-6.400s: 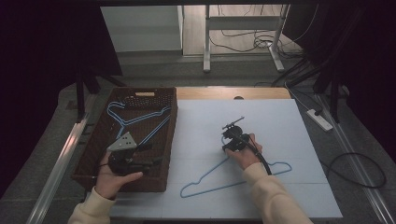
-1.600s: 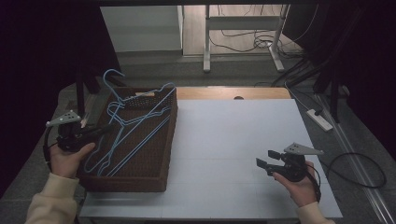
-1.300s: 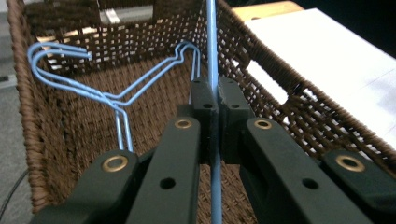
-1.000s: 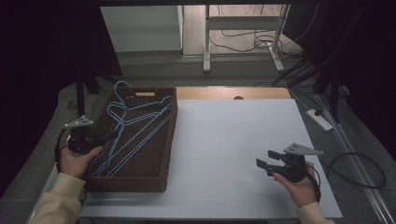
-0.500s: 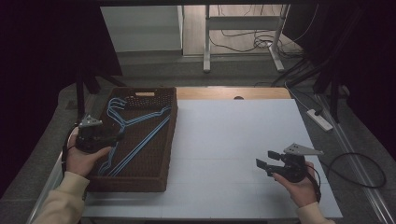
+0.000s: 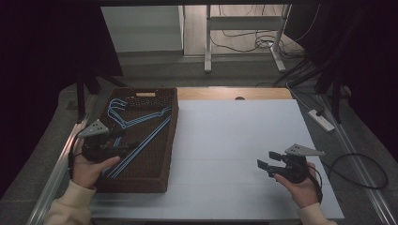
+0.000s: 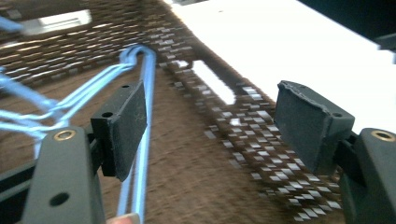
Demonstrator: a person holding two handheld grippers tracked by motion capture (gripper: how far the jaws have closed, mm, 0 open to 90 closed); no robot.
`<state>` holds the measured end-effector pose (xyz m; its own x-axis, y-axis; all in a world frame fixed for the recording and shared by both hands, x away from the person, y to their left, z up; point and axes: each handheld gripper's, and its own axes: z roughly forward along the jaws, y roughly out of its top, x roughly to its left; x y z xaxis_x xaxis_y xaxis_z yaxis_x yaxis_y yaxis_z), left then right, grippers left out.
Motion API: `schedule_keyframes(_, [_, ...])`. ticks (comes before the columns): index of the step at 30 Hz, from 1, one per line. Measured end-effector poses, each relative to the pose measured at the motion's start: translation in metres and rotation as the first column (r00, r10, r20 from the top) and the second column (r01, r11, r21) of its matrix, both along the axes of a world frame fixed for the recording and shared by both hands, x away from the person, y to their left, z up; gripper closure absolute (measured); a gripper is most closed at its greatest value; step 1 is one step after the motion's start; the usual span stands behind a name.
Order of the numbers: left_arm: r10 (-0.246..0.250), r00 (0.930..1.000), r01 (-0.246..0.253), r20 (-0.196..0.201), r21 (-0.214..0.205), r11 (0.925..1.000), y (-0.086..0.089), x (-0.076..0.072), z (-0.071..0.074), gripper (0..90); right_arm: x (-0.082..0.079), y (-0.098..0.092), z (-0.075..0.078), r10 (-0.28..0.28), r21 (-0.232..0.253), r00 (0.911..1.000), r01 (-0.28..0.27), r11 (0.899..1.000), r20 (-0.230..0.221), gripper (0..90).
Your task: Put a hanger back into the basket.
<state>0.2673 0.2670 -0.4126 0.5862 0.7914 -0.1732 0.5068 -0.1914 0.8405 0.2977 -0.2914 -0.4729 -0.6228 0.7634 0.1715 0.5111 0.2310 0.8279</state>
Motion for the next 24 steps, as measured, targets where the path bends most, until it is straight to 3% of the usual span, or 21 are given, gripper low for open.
schedule_keyframes(2, [-0.037, 0.9993, 0.037, 0.005, -0.013, 0.9992, -0.009, -0.007, 0.001, 26.4, 0.000, 0.000, 0.000, 0.000, 0.002, 1.0000, 0.000, 1.000, -0.001, 34.0])
schedule_keyframes(9, [-0.085, 0.9959, 0.086, 0.028, -0.035, 0.9957, -0.022, -0.021, 0.001, 26.6, 0.000, 0.000, 0.000, 0.004, 0.002, 1.0000, -0.004, 1.000, 0.001, 34.0])
schedule_keyframes(15, [-0.138, 0.9900, 0.139, 0.030, -0.024, 0.9900, -0.038, -0.033, -0.003, 26.6, 0.000, 0.000, 0.000, 0.006, 0.001, 1.0000, -0.006, 1.000, 0.003, 34.0])
schedule_keyframes(19, [-0.144, 0.9892, 0.144, 0.028, 0.001, 0.9896, -0.044, -0.035, -0.006, 26.6, -0.001, 0.001, 0.001, 0.006, 0.004, 1.0000, -0.006, 1.000, 0.008, 34.1])
schedule_keyframes(24, [-0.135, 0.9906, 0.135, 0.024, 0.000, 0.9908, -0.045, -0.036, -0.006, 26.5, -0.001, 0.000, 0.002, 0.012, 0.008, 0.9998, -0.012, 1.000, 0.013, 34.1])
